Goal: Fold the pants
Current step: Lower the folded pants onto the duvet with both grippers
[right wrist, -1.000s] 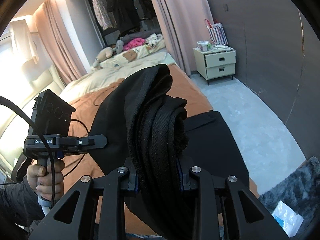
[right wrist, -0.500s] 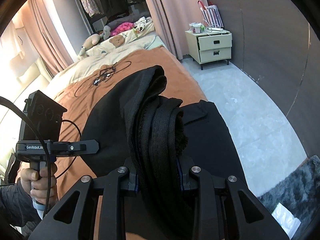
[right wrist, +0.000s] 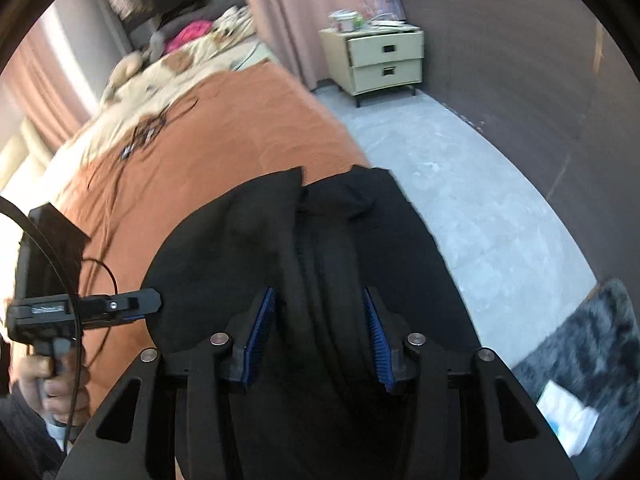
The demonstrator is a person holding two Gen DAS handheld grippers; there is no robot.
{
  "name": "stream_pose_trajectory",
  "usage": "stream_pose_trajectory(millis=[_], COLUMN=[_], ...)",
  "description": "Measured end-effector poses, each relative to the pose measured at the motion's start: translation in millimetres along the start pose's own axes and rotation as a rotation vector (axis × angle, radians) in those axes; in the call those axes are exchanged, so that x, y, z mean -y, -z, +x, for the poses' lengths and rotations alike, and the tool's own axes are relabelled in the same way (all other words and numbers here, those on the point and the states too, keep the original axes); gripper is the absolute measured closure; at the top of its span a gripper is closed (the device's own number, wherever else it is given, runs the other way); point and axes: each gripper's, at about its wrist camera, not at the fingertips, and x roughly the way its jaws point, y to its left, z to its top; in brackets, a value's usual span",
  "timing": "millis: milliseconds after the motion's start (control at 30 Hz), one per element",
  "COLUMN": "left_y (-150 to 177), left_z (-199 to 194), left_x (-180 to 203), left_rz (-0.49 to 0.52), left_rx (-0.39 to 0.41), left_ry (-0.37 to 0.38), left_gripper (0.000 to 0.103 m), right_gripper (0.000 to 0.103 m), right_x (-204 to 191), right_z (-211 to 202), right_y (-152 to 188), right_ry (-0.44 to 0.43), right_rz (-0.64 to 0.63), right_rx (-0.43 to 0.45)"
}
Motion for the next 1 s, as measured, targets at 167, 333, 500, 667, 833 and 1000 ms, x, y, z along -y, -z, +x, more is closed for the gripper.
stream_pose_trajectory(millis=[167, 333, 500, 667, 833, 1000], left_y=[-15, -41, -50, -45, -36, -14], left_z=[11, 31, 18, 7, 7, 10], left_x=[-5, -10, -6, -14, -10, -2], left_rz=[-0.029, -0.077, -0.044, -0.049, -0.034, -0.010], left_rx=[-0.004, -0.003, 0.070, 0.089, 0.057, 0.026], left_ry=[0.006, 0.028, -0.008, -0.040, -0.070, -0.076], left_gripper=[0.065, 0.065, 0.094, 0.091, 0.076, 0.075], right_gripper=[0.061, 0.061, 0.061, 0.062, 0.075, 0.077], right_x=[3, 8, -7, 9, 27, 27], right_z=[-37, -76, -67, -48, -46, -76], right_y=[22, 43, 67, 75, 72, 86], right_ry=[-0.018, -0.056, -0.131, -0.075, 0.020, 0.068], right_rz=[0.041, 0.069, 0.031, 0.036, 0.061, 0.080], right_rx=[0.062, 0.146, 0.104, 0.039, 0.030, 0.027])
